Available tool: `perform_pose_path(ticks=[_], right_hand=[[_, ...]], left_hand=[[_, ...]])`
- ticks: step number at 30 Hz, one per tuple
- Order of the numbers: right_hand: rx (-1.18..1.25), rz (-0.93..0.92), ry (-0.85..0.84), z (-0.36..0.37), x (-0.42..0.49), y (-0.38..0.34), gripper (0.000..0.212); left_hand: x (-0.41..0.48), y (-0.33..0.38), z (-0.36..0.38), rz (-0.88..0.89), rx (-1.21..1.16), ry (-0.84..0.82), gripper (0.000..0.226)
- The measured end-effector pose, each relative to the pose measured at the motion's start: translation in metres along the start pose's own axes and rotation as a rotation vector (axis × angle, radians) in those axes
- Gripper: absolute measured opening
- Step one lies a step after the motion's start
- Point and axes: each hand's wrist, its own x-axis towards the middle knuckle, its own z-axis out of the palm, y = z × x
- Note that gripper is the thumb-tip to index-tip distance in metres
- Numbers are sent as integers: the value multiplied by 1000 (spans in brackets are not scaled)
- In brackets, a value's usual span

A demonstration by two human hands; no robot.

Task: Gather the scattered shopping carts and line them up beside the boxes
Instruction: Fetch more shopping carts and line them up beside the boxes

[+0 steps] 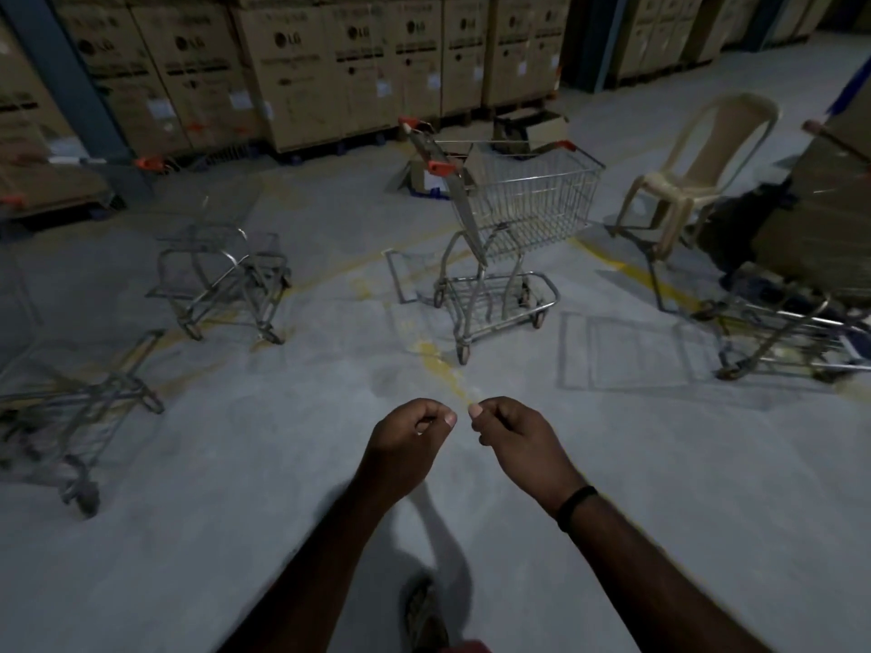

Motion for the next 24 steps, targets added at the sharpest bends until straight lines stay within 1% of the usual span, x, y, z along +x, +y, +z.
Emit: perform_pose_path(ticks=[4, 6, 11, 13, 16, 17, 19, 21, 24], right_hand=[[-2, -3, 37, -3, 96, -15, 65], [-3, -17, 43, -4, 142, -22, 66], [6, -22, 21, -3, 238, -34, 61], [9, -43, -1, -3, 283, -35, 55], [-21, -72, -27, -2, 357, -33, 37], [-20, -79, -37, -3, 382, -34, 35], [-7, -100, -66, -6, 432, -36, 40], [-8, -114, -92, -13, 479, -41, 46], [10, -152, -124, -23, 545, -55, 55]], left_hand=[[98, 13, -13, 51, 10, 20, 12], [145, 18, -20, 44, 10, 32, 11], [244, 23, -28, 99, 76, 49, 12], [286, 20, -30, 127, 66, 70, 12], [357, 22, -30, 142, 54, 78, 13], [380, 24, -31, 142, 61, 84, 13], [424, 28, -33, 163, 80, 108, 10], [468, 37, -36, 182, 100, 133, 15], [527, 53, -41, 177, 124, 186, 39]])
